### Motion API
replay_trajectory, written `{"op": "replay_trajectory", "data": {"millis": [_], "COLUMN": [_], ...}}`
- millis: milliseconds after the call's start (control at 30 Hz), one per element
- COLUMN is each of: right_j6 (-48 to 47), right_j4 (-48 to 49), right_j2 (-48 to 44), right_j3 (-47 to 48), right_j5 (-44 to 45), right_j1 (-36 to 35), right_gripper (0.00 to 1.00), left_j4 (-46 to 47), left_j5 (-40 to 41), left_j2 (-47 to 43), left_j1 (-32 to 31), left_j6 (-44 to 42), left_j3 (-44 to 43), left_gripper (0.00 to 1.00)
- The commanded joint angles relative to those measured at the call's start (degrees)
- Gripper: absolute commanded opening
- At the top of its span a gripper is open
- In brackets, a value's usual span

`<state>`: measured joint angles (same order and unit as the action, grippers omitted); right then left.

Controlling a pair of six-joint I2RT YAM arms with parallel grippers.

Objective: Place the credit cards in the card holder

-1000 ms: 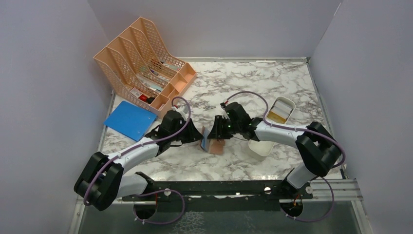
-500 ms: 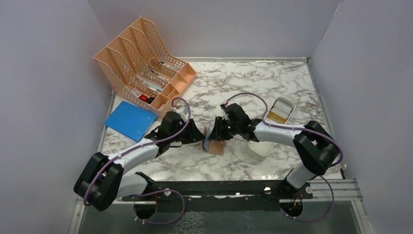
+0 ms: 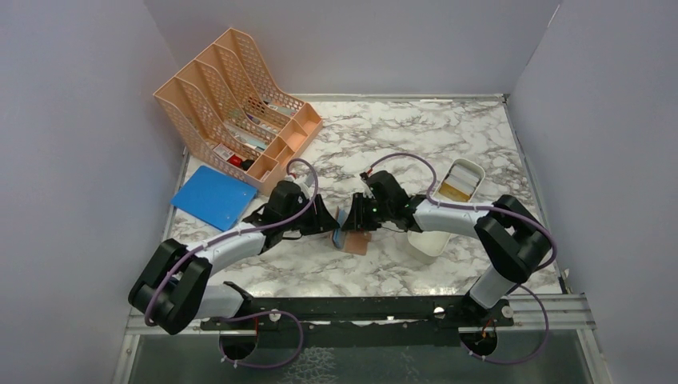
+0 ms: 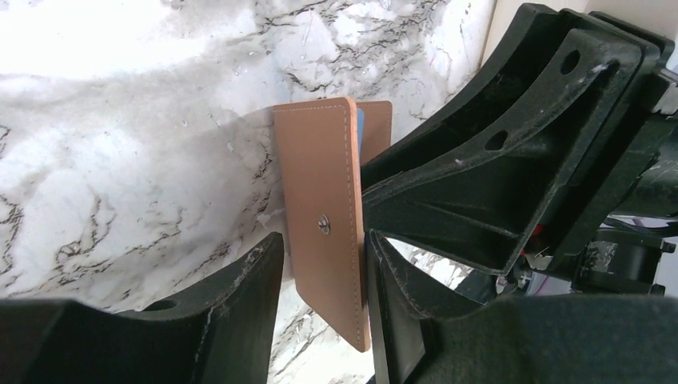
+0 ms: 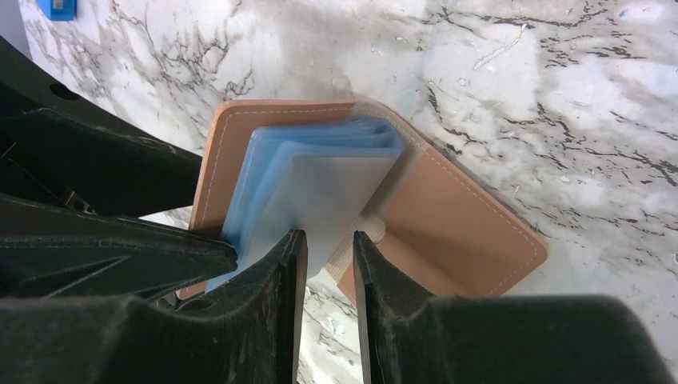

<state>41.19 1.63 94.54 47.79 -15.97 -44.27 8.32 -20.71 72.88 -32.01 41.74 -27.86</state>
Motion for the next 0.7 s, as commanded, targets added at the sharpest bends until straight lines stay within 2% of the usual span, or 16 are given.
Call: {"op": "replay_trajectory", "data": {"millis": [0, 167, 267, 433, 667], "right_j6": [-1.3, -1.5, -1.7, -1.9, -2.5], "right_j4": [0.4, 0.4, 0.2, 0.0, -0.8], "right_j2": [1.2, 1.2, 1.1, 1.5, 1.3], "right_j3": [1.8, 1.5, 1.4, 1.8, 2.4], "right_j5": [0.4, 0.6, 1.1, 1.3, 1.8], "right_j1": [-0.2, -0.2, -0.2, -0.2, -0.2], "right_gripper": [0.32, 0.31, 0.31, 0.31, 0.31], "left_j4": [2.6, 3.2, 3.3, 3.8, 4.3], "left_j5": [-1.7, -2.1, -2.5, -3.1, -3.5], "left_j2": [1.5, 2.7, 3.1, 2.0, 3.1], "left_j1": [-0.2, -0.2, -0.2, -0.2, -0.2], "left_j6": [-1.7, -2.1, -2.0, -1.5, -1.6], "left_j3": [-2.4, -2.5, -2.3, -1.9, -2.5], "left_gripper": [0.43, 0.37, 0.37, 0.49, 0.50]}}
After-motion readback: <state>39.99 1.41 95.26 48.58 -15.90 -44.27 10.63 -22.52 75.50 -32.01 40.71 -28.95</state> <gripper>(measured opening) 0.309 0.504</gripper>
